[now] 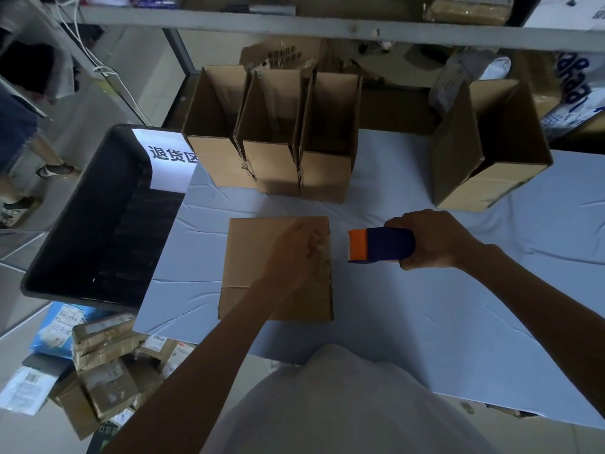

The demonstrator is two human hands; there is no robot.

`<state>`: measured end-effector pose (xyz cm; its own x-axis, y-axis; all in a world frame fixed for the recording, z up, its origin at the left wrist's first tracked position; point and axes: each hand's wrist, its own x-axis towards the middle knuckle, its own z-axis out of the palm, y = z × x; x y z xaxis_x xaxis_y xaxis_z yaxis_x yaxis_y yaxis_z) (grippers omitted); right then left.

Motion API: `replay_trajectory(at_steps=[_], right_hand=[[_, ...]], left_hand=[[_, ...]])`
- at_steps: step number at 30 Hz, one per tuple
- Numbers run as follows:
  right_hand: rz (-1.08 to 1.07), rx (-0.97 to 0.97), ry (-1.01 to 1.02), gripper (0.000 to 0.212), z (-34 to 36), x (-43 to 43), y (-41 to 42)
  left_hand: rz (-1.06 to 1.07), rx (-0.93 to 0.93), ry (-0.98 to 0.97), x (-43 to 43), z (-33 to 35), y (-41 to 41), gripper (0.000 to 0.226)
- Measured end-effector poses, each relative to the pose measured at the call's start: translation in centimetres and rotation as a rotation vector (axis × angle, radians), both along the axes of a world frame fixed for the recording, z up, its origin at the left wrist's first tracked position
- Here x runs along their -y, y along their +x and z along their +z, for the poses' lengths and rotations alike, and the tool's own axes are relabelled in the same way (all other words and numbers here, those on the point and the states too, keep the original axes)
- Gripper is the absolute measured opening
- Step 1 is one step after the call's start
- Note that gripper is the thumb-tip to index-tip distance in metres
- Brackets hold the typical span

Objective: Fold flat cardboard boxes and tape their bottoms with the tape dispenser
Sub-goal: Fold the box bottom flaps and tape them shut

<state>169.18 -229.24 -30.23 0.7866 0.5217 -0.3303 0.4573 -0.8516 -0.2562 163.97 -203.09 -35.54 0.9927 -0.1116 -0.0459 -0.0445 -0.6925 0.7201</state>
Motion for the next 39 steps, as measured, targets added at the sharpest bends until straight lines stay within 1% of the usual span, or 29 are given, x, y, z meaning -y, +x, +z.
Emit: replay_trajectory(at_steps=[2,5,7,11,14,17,19,20,22,23,25,27,28,29,30,31,32,33,34,35,36,37,39], right_hand=[[0.007,-0.001,0.004,0.055,0.1,-0.2,-0.1],[0.009,-0.014,0.01,0.054,0.3,0.0,-0.1],[0.006,-0.026,0.023,0.054,0.3,0.1,-0.1],[0.064,0.007,-0.005,0.054,0.1,-0.5,0.1],[0.088,-0.029,-0.032,0.053,0.4,-1.2,0.5],[0.12,-0.023,-0.139,0.052,1.0,-3.0,0.7],[0.152,-0.013,-0.23,0.054,1.5,-4.9,0.8],[0.171,-0.005,-0.267,0.054,1.6,-5.7,0.9],[0.197,0.015,-0.323,0.053,1.9,-6.5,1.2],[0.206,0.029,-0.34,0.053,2.1,-6.7,1.4],[0.215,0.043,-0.361,0.054,2.3,-7.2,1.4],[0.239,0.068,-0.407,0.047,2.4,-7.8,1.0],[0.267,0.079,-0.457,0.039,2.1,-7.6,0.8],[0.28,0.068,-0.487,0.033,1.9,-7.0,0.6],[0.237,0.028,-0.501,0.033,1.6,-6.0,0.3],[0.186,-0.004,-0.483,0.039,1.5,-4.8,0.4],[0.161,-0.014,-0.473,0.045,1.6,-3.8,0.7],[0.142,-0.014,-0.448,0.05,1.7,-3.1,0.8],[0.116,-0.011,-0.428,0.052,1.9,-2.4,0.6],[0.085,0.011,-0.384,0.052,1.8,-1.9,0.4],[0.066,0.027,-0.34,0.051,1.7,-1.6,0.3],[0.05,0.035,-0.297,0.05,1.5,-1.5,0.2],[-0.004,0.027,-0.21,0.047,1.4,-1.2,0.1]], left_hand=[[-0.034,-0.02,-0.059,0.5,-0.3,0.0,0.014],[0.003,-0.008,-0.194,0.5,-1.2,0.0,0.017],[0.013,-0.023,-0.215,0.5,-1.4,0.1,0.022],[-0.019,0.018,-0.161,0.5,-1.4,0.1,0.028],[-0.005,0.0,-0.104,0.2,-2.2,0.1,0.024],[-0.018,0.011,-0.068,0.3,-2.0,0.4,0.029],[-0.035,0.027,0.043,0.7,-1.7,0.7,0.029],[-0.019,0.008,0.064,0.7,-2.1,0.7,0.028],[0.039,-0.109,0.032,0.8,-2.6,0.7,0.03],[0.043,-0.137,0.012,0.8,-2.9,0.7,0.032],[0.034,-0.112,0.004,0.8,-3.0,0.5,0.031],[-0.006,-0.003,0.028,0.6,-1.9,0.3,0.028],[-0.013,0.025,-0.001,0.6,-1.7,0.3,0.029],[0.025,0.015,-0.082,0.3,-1.5,0.2,0.028],[0.118,-0.054,-0.179,0.1,-1.1,0.3,0.021],[0.185,-0.127,-0.274,0.2,-0.6,0.5,0.015],[0.227,-0.163,-0.297,0.1,-0.5,0.7,0.015],[0.188,-0.187,-0.243,0.0,-0.4,0.7,0.016],[0.036,-0.16,-0.049,-0.1,-0.5,0.6,0.018],[-0.115,-0.082,0.15,-0.2,-0.3,0.5,0.021],[-0.21,-0.021,0.259,-0.5,-0.2,0.7,0.024],[-0.264,0.018,0.323,-0.8,-0.1,1.0,0.025],[-0.297,-0.017,0.37,-0.9,0.1,1.4,0.027]])
